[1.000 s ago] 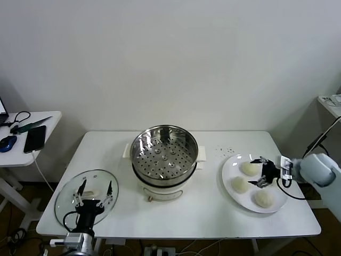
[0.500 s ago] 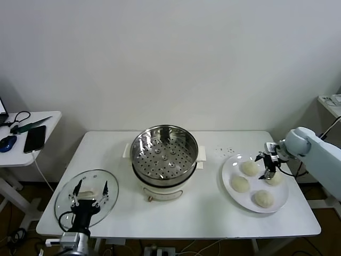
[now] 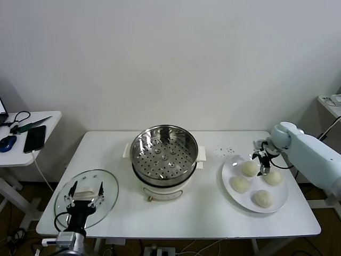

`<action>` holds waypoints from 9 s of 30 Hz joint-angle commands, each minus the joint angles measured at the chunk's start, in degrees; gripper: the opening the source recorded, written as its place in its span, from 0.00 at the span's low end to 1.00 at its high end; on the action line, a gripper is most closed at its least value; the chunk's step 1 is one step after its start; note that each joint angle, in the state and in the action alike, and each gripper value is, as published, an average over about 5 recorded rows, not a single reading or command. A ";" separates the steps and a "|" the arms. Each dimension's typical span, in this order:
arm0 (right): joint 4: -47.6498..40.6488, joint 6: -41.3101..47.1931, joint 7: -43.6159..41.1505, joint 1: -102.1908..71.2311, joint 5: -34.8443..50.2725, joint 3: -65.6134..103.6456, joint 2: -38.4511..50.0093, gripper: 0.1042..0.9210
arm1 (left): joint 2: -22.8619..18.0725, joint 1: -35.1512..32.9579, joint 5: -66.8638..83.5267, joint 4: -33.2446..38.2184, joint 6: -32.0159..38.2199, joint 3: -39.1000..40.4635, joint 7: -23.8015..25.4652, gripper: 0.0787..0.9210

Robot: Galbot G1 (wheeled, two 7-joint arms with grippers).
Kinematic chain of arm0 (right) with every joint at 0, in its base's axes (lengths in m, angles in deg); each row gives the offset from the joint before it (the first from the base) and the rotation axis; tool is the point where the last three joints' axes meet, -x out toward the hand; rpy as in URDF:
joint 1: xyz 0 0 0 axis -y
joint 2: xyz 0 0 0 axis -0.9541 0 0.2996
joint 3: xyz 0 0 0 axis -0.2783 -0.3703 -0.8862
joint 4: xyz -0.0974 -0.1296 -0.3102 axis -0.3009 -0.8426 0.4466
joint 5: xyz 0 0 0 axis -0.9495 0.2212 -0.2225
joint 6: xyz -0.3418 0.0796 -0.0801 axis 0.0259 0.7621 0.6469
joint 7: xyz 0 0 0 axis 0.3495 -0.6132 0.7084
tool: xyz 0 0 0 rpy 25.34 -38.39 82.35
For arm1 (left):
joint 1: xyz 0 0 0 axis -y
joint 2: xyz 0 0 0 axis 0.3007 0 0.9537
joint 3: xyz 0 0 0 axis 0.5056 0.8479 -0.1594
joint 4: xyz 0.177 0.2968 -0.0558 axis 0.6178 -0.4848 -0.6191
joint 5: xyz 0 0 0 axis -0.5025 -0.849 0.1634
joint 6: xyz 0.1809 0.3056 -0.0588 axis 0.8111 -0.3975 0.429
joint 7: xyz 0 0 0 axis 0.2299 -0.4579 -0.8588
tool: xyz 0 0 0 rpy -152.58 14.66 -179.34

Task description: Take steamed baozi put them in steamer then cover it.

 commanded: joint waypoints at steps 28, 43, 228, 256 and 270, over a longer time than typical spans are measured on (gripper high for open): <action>4.06 -8.76 -3.53 15.70 6.23 -13.14 -1.31 0.69 | 0.34 -1.47 0.10 -0.25 0.53 -1.02 -0.10 0.88; 12.89 -23.02 -5.35 41.41 11.82 -29.32 -15.56 0.69 | -0.06 -2.29 -0.17 0.43 0.51 -0.35 0.03 0.88; 18.38 15.12 6.87 47.58 62.31 -44.38 -23.54 0.71 | -0.96 -7.46 -2.56 3.36 0.48 4.69 -0.20 0.88; 11.62 16.75 11.39 31.77 59.58 -45.25 -36.32 0.72 | -0.57 -7.52 -0.40 1.42 0.17 4.43 -0.27 0.88; 6.87 16.12 11.19 28.83 57.04 -43.48 -37.79 0.72 | -0.40 -7.11 -0.26 0.86 0.14 3.95 -0.26 0.88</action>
